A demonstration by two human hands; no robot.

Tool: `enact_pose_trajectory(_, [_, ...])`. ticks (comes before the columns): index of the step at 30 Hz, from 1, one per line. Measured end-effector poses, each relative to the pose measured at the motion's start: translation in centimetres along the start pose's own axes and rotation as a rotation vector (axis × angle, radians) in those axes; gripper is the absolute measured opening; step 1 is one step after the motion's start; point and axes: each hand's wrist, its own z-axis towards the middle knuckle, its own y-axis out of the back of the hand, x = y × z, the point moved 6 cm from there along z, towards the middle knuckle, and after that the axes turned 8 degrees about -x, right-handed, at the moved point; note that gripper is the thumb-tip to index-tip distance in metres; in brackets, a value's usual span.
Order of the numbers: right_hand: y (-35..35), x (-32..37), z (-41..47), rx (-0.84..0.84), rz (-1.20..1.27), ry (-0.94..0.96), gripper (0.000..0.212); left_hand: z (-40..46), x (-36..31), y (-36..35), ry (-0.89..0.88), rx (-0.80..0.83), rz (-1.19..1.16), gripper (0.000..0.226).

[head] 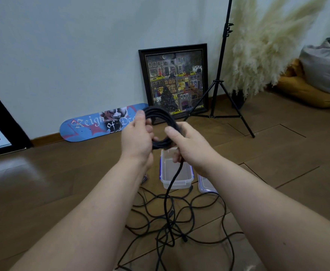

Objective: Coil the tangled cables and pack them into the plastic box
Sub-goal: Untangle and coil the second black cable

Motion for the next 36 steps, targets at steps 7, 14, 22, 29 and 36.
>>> enact_pose_trajectory(7, [1.1, -3.2, -0.7, 0.309, -0.165, -0.252, 0.022, 1.6, 0.6, 3.1, 0.074, -0.315, -0.126, 0.037])
enact_pose_trajectory(14, [0.8, -4.3, -2.3, 0.510, -0.348, -0.358, 0.015, 2.4, -0.2, 4.5, 0.073, -0.454, -0.158, 0.039])
enact_pose_trajectory(22, [5.8, -1.0, 1.4, -0.384, -0.508, 0.019, 0.016, 3.1, 0.4, 6.3, 0.045, -0.541, -0.019, 0.038])
enact_pose_trajectory(29, [1.3, 1.9, 0.0, -0.026, -1.034, 0.400, 0.013, 3.6, -0.3, 6.6, -0.158, -0.514, 0.271, 0.037])
enact_pose_trajectory(36, [0.0, 2.7, -0.9, 0.320, -0.534, 0.277, 0.009, 2.2, -0.9, 3.3, -0.401, -0.172, 0.581, 0.032])
